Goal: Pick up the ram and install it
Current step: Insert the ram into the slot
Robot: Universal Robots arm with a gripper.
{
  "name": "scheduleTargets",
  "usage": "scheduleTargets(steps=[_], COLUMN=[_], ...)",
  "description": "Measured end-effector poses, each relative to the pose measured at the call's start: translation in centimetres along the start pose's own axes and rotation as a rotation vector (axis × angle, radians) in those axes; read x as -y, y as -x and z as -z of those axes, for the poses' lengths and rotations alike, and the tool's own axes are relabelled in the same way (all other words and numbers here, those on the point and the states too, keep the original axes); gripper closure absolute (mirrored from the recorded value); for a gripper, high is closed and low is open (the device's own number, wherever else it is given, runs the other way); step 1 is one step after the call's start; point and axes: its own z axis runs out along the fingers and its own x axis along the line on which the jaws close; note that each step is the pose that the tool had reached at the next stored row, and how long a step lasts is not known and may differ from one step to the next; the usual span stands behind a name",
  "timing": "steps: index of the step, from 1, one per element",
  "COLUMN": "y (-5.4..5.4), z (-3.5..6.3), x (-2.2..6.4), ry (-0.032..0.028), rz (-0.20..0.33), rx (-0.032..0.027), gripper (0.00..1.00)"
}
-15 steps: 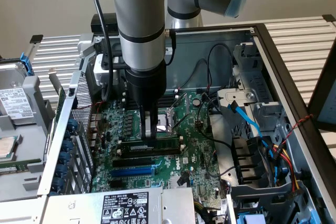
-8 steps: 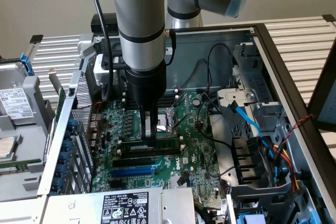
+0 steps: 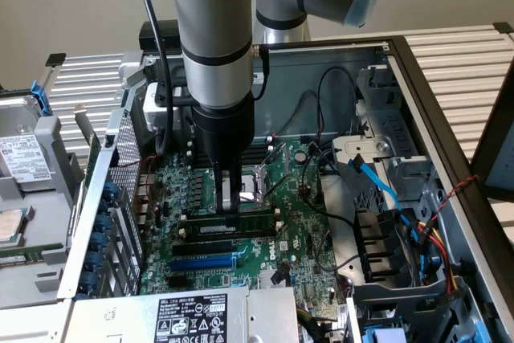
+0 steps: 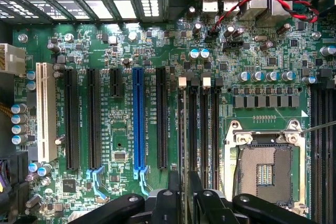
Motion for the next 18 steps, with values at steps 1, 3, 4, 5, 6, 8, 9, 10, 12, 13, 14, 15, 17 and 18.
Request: scheduleTargets(steps=[1,3,4,5,6,8,9,10,12,13,14,15,17,18], y=[0.00,0.00,0.00,0.00,0.00,0.00,0.00,0.00,0.00,0.00,0.00,0.00,0.00,0.01], z=[0.00,0.00,0.00,0.00,0.00,0.00,0.00,0.00,0.00,0.00,0.00,0.03,0.16,0.27], x=[0.00,0.00,0.00,0.00,0.00,0.00,0.00,0.00,0.00,0.00,0.00,0.00,0.00,0.00], ry=[0.0000,0.0000,0.0000,0.0000,0.0000,0.0000,0.0000,0.0000,0.0000,0.0000,0.0000,0.0000,0.0000,0.0000], rz=[0.000,0.000,0.000,0.000,0.000,0.000,0.000,0.000,0.000,0.000,0.000,0.000,0.000,0.000], rx=[0.0000,0.0000,-0.0001,0.0000,0.0000,0.0000,0.0000,0.0000,0.0000,0.0000,0.0000,-0.0001,0.0000,0.0000], gripper=[0.79,0.79,0.79,0.79,0.79,0.79,0.79,0.79,0.79,0.79,0.79,0.79,0.79,0.79])
